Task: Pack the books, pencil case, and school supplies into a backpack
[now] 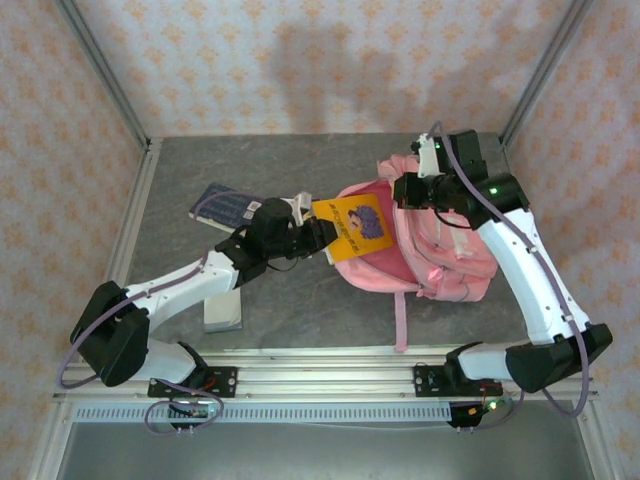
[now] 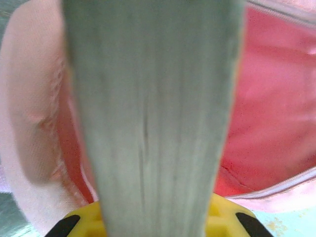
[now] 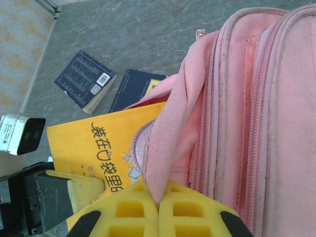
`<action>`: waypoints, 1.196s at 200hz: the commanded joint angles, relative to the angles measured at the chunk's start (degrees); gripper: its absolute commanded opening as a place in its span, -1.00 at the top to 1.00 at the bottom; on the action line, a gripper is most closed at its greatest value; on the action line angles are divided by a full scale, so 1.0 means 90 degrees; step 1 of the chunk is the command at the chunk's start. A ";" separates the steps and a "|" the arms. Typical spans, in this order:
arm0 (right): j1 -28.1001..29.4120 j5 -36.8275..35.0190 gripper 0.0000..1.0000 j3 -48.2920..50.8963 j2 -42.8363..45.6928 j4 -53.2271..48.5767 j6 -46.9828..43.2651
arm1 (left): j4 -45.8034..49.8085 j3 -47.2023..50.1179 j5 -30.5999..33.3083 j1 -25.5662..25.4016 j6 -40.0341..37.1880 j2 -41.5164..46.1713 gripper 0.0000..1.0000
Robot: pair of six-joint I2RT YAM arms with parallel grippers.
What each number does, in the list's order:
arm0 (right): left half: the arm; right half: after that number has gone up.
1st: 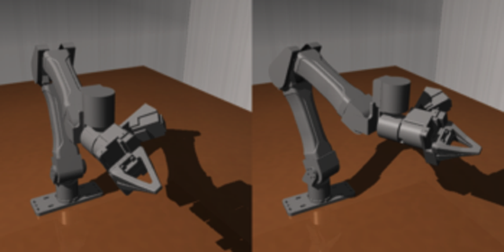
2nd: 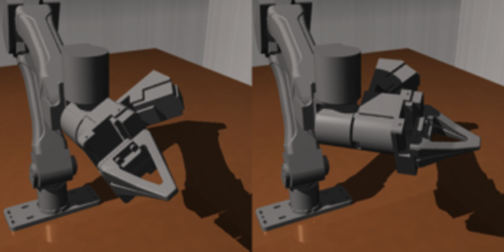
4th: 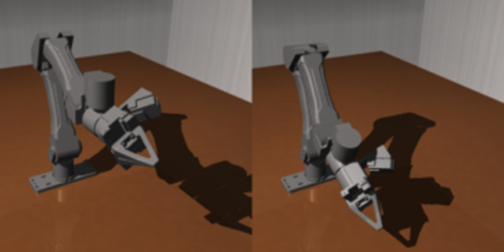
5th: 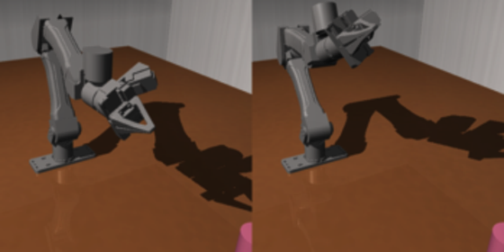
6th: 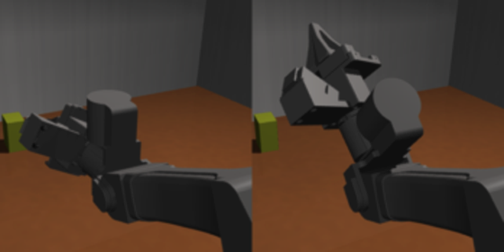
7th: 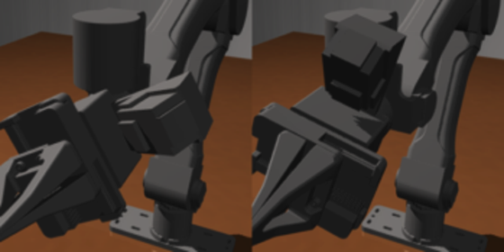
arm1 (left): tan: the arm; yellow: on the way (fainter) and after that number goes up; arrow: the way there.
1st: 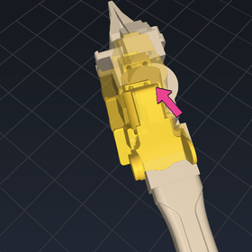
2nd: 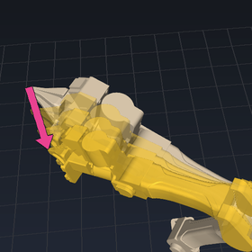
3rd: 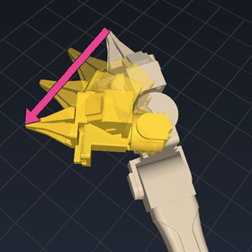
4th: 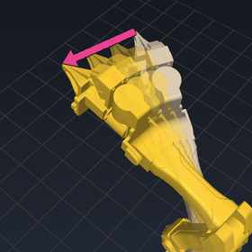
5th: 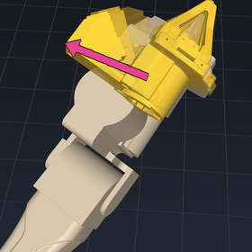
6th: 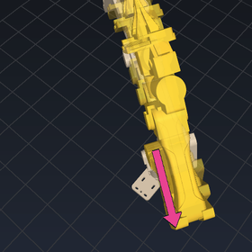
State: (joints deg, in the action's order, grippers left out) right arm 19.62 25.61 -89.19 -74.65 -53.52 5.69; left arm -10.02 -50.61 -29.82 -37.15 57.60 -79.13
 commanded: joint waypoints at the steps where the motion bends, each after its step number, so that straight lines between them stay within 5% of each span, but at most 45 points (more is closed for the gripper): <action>1: -0.0037 0.0570 1.00 0.0020 0.0423 0.0813 -0.0024 | -0.1217 -0.0379 -0.0420 -0.0044 0.0308 0.0100 1.00; 124: -0.0051 0.0997 1.00 0.0150 0.0433 0.1375 0.0430 | -0.3333 -0.1903 -0.0524 -0.0730 0.1927 -0.2564 1.00; 204: -0.0049 0.1373 1.00 0.0782 0.0371 0.2114 0.0819 | -0.0383 -0.3820 0.0318 -0.1018 0.0320 -0.4048 1.00; 220: -0.0050 0.1358 1.00 0.0892 0.0330 0.2205 0.0803 | -0.0255 -0.4013 0.0330 -0.1011 0.0372 -0.4423 0.71; 239: -0.0051 0.1288 1.00 0.0992 0.0278 0.2199 0.0735 | -0.0219 -0.4364 -0.0093 -0.1046 0.0458 -0.4729 0.12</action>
State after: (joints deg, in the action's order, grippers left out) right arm 19.29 35.64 -80.44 -73.23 -40.86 12.23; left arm -14.04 -85.52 -29.34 -46.04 63.40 -119.35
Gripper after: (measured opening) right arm 0.042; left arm 0.289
